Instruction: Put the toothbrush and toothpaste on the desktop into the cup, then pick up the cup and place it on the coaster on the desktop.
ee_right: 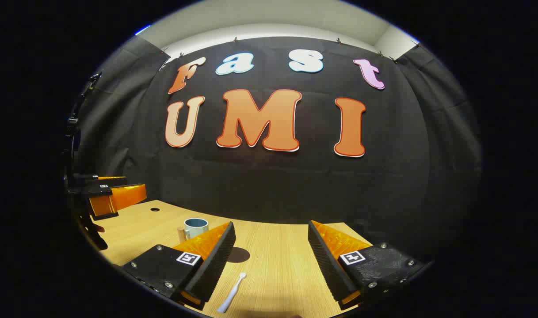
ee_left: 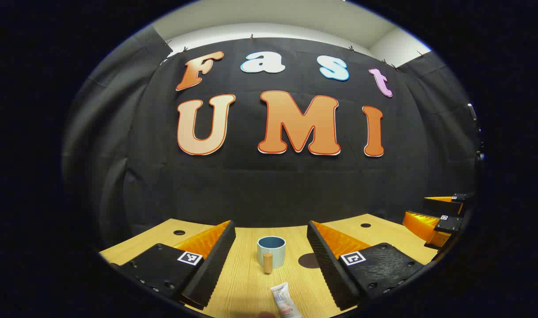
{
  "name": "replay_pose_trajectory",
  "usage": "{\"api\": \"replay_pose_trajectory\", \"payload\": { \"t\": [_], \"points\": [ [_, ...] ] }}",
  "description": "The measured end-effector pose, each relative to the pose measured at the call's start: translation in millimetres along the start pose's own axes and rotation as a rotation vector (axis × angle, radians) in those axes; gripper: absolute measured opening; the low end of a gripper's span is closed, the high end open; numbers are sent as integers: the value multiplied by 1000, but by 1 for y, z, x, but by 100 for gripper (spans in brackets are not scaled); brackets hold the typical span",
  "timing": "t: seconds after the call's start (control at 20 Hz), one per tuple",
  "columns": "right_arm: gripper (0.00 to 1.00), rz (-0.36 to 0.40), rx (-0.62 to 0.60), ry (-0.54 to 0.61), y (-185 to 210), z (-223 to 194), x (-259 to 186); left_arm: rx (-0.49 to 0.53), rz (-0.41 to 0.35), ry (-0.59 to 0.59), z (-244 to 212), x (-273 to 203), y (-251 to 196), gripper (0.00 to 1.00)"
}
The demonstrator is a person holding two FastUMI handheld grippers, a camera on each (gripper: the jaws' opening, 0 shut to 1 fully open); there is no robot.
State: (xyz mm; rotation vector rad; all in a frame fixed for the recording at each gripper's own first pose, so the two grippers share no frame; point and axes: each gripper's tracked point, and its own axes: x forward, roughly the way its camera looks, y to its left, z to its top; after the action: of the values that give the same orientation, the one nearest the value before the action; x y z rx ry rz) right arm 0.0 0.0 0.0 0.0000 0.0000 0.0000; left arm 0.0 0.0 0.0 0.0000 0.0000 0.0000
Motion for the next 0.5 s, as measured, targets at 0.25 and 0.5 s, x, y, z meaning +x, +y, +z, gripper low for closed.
{"api": "replay_pose_trajectory", "payload": {
  "t": [0.25, 0.5],
  "points": [
    [99, 10, 10, 28, -2, -9, 8, -23, -6, 36, -10, 10, -7, 97],
    [98, 51, 4, 48, 2, -10, 14, -10, 13, 59, -8, 19, -3, 98]
  ]
}}
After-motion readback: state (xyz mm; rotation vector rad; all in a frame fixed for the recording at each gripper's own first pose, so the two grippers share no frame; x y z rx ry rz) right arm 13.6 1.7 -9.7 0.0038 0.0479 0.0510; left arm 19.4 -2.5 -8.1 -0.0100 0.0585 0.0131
